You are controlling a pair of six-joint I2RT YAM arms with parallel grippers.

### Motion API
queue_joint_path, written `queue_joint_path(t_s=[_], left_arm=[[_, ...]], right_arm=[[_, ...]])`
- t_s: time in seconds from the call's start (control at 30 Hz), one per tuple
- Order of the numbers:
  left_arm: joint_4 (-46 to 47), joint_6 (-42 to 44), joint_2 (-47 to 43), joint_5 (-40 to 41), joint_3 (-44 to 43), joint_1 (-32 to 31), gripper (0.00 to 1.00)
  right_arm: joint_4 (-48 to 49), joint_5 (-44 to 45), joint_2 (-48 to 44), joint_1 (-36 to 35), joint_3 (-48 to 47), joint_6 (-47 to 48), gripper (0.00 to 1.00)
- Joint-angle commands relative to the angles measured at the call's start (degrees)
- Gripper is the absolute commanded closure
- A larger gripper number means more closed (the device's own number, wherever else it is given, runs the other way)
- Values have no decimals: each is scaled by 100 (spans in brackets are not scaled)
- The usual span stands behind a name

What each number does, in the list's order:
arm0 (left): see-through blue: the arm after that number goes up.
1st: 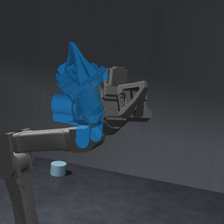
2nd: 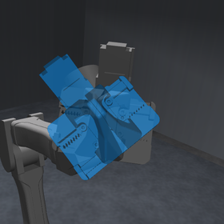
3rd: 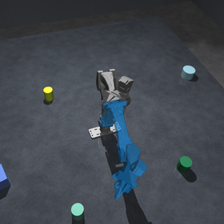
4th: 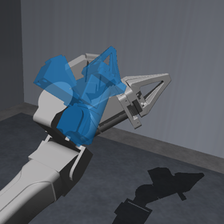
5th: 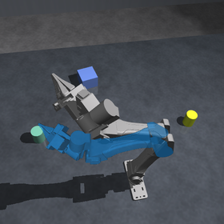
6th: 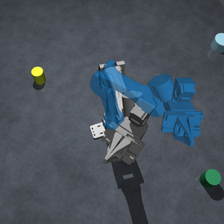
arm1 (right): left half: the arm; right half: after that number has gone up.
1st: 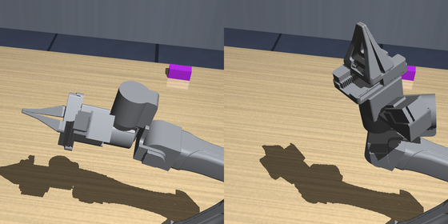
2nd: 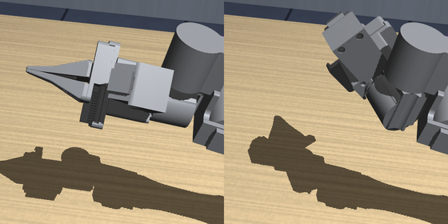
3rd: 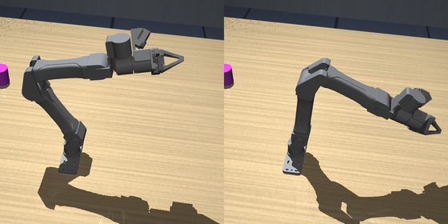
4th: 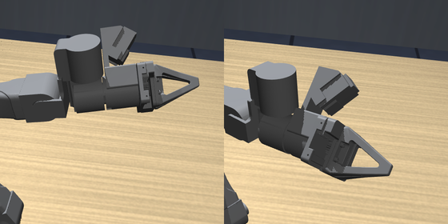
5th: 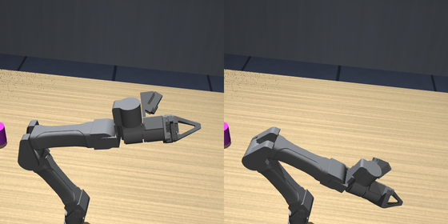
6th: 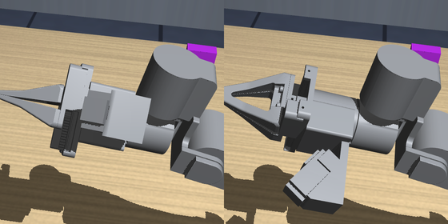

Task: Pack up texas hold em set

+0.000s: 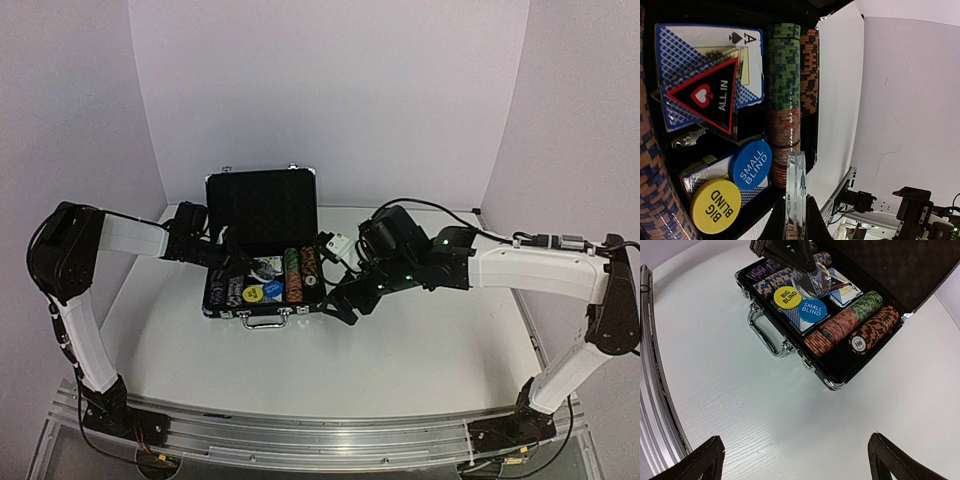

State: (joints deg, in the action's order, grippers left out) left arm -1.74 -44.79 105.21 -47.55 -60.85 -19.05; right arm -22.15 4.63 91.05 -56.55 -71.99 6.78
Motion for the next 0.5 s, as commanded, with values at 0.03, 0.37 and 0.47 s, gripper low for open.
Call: queue_joint_path(t_s=[0.03,0.37,0.47], left_arm=[[-286,422,442,176,-802,49,100],[-200,472,1214,340,-1342,37,100],[10,391,1285,209,-1294,39,100]], right_arm=[[114,322,-342,-6,194,-434,3],[115,631,-558,-8,470,-635,3],[115,740,-505,-10,483,-831,3]])
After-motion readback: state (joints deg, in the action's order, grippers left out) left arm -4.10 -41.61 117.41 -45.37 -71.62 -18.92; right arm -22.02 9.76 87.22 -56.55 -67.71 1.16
